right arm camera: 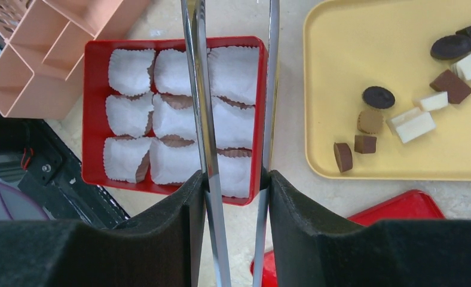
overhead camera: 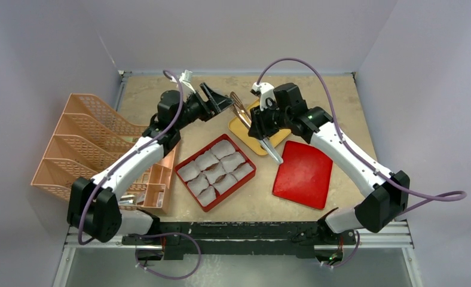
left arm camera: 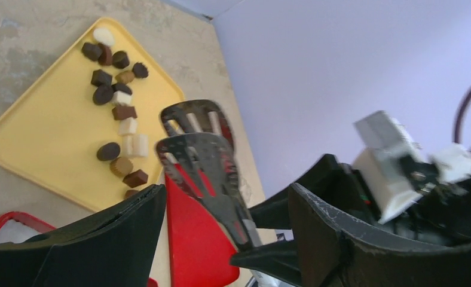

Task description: Pack the chocolate

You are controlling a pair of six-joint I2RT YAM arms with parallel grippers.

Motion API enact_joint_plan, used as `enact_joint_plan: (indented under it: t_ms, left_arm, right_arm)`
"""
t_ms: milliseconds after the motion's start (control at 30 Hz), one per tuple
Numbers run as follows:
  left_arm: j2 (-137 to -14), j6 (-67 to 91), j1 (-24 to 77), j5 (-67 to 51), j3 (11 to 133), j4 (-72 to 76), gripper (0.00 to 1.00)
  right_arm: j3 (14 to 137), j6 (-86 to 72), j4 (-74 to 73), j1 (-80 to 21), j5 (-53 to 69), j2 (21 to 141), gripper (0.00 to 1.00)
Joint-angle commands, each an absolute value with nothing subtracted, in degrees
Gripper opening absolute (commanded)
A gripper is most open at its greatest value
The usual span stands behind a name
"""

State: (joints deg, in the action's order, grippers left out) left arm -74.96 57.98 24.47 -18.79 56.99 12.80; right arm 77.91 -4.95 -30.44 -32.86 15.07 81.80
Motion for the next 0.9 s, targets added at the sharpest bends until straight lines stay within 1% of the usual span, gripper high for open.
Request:
enact_joint_plan:
  t_ms: [0, 67, 200, 267, 400, 500, 633, 667, 733, 867]
  left_arm:
    - [-78.54, 56.7, 24.18, -19.7, 58.24, 13.71, 0.73]
    - [-80.41, 54.17, 24.17, -17.22, 59.16, 8.35, 0.71]
    - [-81.95, 51.15, 24.08, -16.23, 59.16, 3.69, 0.67]
    - [-81.28, 50.24, 24.09, -15.22, 59.23, 2.18, 0.66]
    - [-78.56, 48.19, 24.15, -11.84, 59.33, -2.25, 0.65]
    - [-75.59, 46.08, 24.11, -11.06, 59.18, -4.28, 0.65]
    - [-69.45, 40.54, 24.14, -8.88, 59.91, -9.45, 0.69]
    - [-67.85, 38.55, 24.12, -8.1, 60.1, -11.42, 0.73]
    - [-64.25, 34.56, 24.17, -6.13, 60.17, -15.27, 0.77]
    - [-56.23, 30.93, 24.17, -2.48, 56.3, -19.3, 0.8]
  right_arm:
    - [80.38, -3.62, -27.62, -33.4, 16.9, 79.2, 0.42]
    - [80.0, -3.98, -27.25, -33.4, 16.95, 78.05, 0.42]
    - [78.49, -4.65, -25.79, -33.44, 15.03, 76.06, 0.41]
    - [77.96, -4.75, -25.9, -33.47, 13.83, 75.96, 0.41]
    - [78.35, -4.67, -28.06, -33.49, 15.46, 77.47, 0.4]
    - [78.16, -5.16, -29.21, -33.45, 12.65, 77.74, 0.4]
    - [79.86, -5.11, -33.37, -33.44, 6.87, 78.39, 0.41]
    - [80.22, -5.17, -34.66, -33.4, 5.1, 78.54, 0.42]
    - [80.65, -5.32, -37.77, -33.41, 2.29, 78.86, 0.42]
    - [80.87, -5.73, -42.4, -33.4, -3.47, 79.59, 0.44]
